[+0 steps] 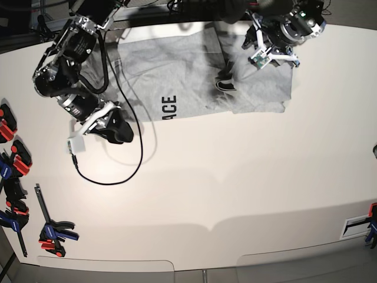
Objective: Fold the T-shirt properly
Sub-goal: 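Release the fold and lift the left gripper away from the shirt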
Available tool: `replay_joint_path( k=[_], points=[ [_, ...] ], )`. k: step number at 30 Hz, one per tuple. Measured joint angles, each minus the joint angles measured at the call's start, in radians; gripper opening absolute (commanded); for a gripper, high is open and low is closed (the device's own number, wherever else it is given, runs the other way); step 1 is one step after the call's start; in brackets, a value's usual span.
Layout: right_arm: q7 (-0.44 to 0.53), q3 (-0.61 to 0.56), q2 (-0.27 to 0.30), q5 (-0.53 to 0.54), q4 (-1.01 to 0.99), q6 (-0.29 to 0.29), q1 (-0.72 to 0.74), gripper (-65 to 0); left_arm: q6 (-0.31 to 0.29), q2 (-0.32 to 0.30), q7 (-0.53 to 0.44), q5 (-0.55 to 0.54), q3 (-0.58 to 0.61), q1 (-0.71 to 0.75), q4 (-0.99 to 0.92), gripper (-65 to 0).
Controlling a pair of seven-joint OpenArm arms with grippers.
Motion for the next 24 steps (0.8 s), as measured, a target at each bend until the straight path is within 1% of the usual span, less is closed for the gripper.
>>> replay_joint_path(
  k=[7,9,11,14,16,18,22,24],
  points=[
    [0.0,0.0,0.002,0.0,0.0,0.0,0.0,-49.0,0.0,0.0,-0.006,0.0,0.0,0.0,0.0,-52.3],
    [0.0,0.0,0.002,0.0,0.0,0.0,0.0,-49.0,0.0,0.0,-0.007,0.0,0.0,0.0,0.0,-57.3],
    [0.0,0.0,0.002,0.0,0.0,0.0,0.0,-49.0,0.0,0.0,-0.007,0.0,0.0,0.0,0.0,-65.0],
    [0.0,0.0,0.003,0.0,0.0,0.0,0.0,-49.0,0.027,0.0,-0.008,-0.003,0.0,0.0,0.0,-65.0],
    [0.0,0.0,0.002,0.0,0.0,0.0,0.0,-49.0,0.026,0.0,-0.007,-0.004,0.0,0.0,0.0,-65.0],
    [0.0,0.0,0.002,0.0,0.0,0.0,0.0,-49.0,0.026,0.0,0.001,-0.038,0.0,0.0,0.0,-65.0],
    [-0.001,0.0,0.002,0.0,0.0,0.0,0.0,-49.0,0.027,0.0,0.122,-0.167,0.0,0.0,0.055,-65.0],
    [-0.001,0.0,0.002,-0.001,0.0,0.0,0.0,-49.0,0.027,0.0,0.154,-0.224,0.0,0.0,0.114,-65.0]
  ],
)
